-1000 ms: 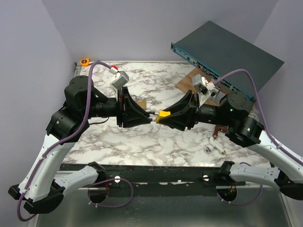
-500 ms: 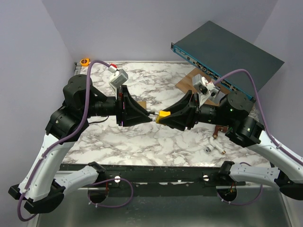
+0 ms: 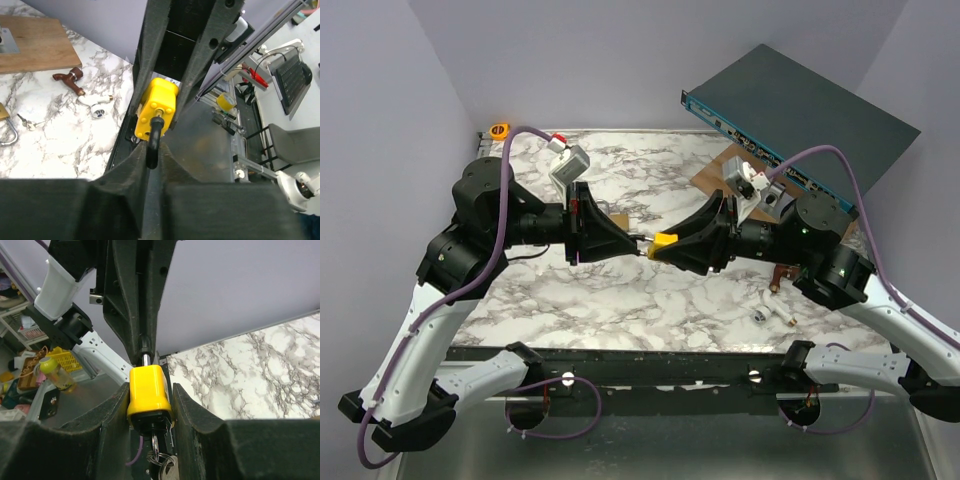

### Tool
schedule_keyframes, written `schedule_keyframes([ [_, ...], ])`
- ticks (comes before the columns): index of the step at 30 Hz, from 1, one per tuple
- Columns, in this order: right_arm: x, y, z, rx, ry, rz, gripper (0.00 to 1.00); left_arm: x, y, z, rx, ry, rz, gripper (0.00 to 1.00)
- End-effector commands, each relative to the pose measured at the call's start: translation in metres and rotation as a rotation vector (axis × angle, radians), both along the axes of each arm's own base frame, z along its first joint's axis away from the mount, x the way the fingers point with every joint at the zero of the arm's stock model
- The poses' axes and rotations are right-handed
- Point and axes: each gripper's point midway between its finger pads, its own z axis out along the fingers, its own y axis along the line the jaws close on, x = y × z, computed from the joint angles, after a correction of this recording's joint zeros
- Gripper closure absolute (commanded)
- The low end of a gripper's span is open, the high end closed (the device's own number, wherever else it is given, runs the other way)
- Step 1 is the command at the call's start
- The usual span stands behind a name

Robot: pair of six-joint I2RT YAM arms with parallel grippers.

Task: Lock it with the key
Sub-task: Lock the lock.

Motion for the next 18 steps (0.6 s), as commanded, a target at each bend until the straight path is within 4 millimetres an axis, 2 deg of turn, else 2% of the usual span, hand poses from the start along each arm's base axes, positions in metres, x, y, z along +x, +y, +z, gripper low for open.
schedule_keyframes([
  [1,-0.009,-0.002,0.020,0.058,-0.027,0.032,0.99,0.002,0.001,0.002,-0.010,-0.025,0.008,1.00],
  [3,-0.010,0.001,0.019,0.055,-0.021,0.051,0.96,0.000,0.004,0.005,-0.019,-0.048,0.020,1.00],
  [6,-0.020,0.002,0.023,0.078,-0.028,0.108,0.62,-0.004,0.009,0.020,-0.051,-0.089,0.041,1.00],
  [7,-0.022,0.001,0.025,0.090,-0.032,0.119,0.53,-0.007,0.011,0.026,-0.062,-0.103,0.048,1.00],
  [9,-0.026,0.000,0.033,0.121,-0.046,0.133,0.43,-0.014,0.016,0.039,-0.088,-0.133,0.053,1.00],
  [12,-0.032,-0.003,0.043,0.162,-0.055,0.159,0.39,-0.021,0.023,0.054,-0.112,-0.166,0.072,1.00],
  [18,-0.033,0.002,0.047,0.194,-0.050,0.187,0.39,-0.030,0.030,0.070,-0.139,-0.191,0.081,1.00],
])
